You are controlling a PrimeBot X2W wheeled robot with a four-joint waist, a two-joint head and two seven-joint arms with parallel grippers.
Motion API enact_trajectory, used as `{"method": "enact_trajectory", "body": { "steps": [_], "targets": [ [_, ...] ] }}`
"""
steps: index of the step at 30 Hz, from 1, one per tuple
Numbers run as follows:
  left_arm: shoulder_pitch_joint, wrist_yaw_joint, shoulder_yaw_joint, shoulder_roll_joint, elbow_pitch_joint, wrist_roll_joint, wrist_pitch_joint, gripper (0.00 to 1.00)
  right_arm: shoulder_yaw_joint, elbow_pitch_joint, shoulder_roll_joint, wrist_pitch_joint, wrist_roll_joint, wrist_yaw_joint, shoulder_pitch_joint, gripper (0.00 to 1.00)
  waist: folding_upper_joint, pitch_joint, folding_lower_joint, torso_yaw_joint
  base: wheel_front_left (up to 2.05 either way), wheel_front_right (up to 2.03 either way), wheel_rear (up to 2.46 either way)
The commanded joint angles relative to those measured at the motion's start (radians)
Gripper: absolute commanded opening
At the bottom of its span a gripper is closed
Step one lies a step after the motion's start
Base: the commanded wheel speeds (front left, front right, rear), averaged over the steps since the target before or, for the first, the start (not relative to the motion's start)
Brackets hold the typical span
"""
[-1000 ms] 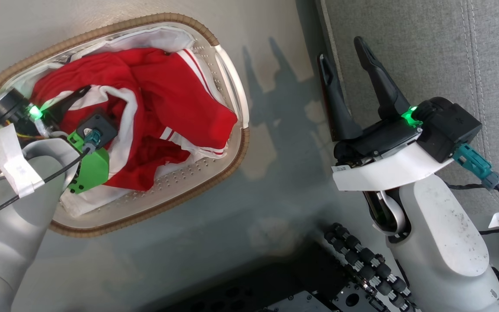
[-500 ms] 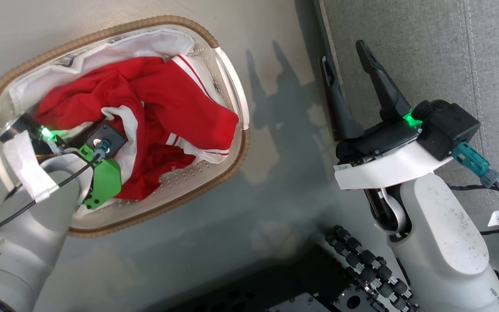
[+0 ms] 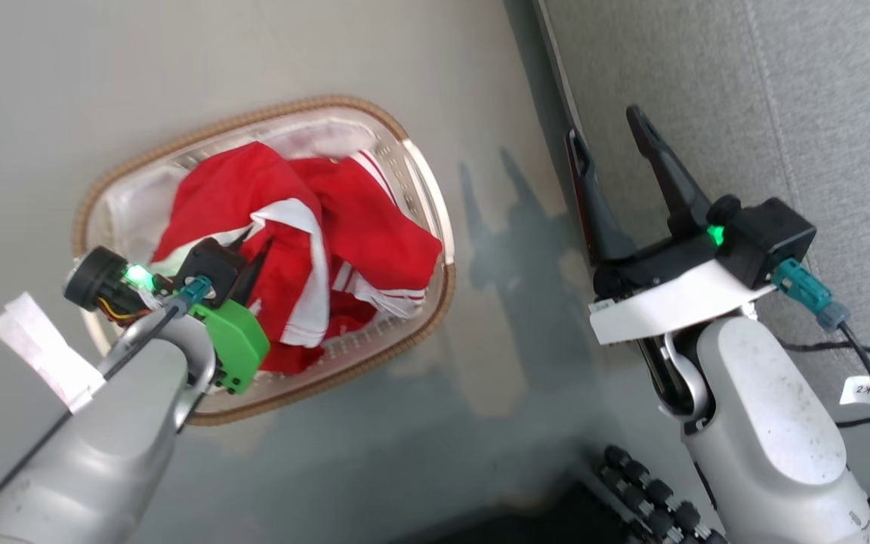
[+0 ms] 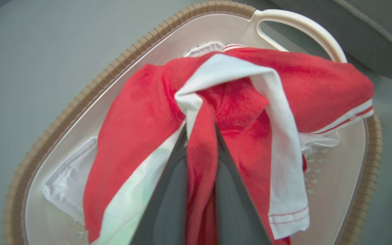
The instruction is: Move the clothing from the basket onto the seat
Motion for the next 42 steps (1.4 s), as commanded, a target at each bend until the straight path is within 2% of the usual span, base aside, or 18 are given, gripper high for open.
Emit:
{"method": "enact_trajectory", "body": {
  "steps": [1, 6, 14, 22, 35, 42],
  "targets": [
    [0.035, -0.003, 0.027, -0.008, -0.025, -0.009, -0.004, 0.00, -0.005, 0.012, -0.004, -0.002, -0.010, 0.000, 0.024, 1.00, 0.0000, -0.120, 0.0000, 0.062, 0.00, 0.00, 0.00],
    [0.159, 0.005, 0.170, -0.020, -0.132, -0.011, -0.004, 0.00, 0.008, 0.058, -0.004, -0.002, -0.019, 0.000, 0.071, 1.00, 0.0000, -0.247, 0.0000, 0.089, 0.00, 0.00, 0.00],
    [0.319, -0.002, 0.310, -0.044, -0.259, 0.032, -0.004, 0.00, 0.024, 0.112, -0.004, -0.002, -0.020, 0.000, 0.163, 1.00, 0.0000, -0.401, 0.0000, 0.130, 0.00, 0.00, 0.00],
    [0.422, -0.003, 0.377, -0.080, -0.363, -0.005, -0.004, 0.00, 0.015, 0.157, -0.004, -0.002, -0.027, 0.000, 0.228, 1.00, 0.0000, -0.521, 0.0000, 0.146, 0.00, 0.00, 0.00],
    [0.492, -0.003, 0.438, -0.144, -0.412, -0.022, -0.004, 0.00, 0.008, 0.202, -0.004, -0.002, -0.038, 0.000, 0.342, 1.00, 0.0000, -0.698, 0.0000, 0.162, 0.00, 0.00, 0.00],
    [0.518, -0.003, 0.457, -0.166, -0.442, -0.027, -0.004, 0.00, -0.003, 0.212, -0.004, -0.002, -0.031, 0.000, 0.381, 1.00, 0.0000, -0.747, 0.0000, 0.172, 0.00, 0.00, 0.00]
  ]
}}
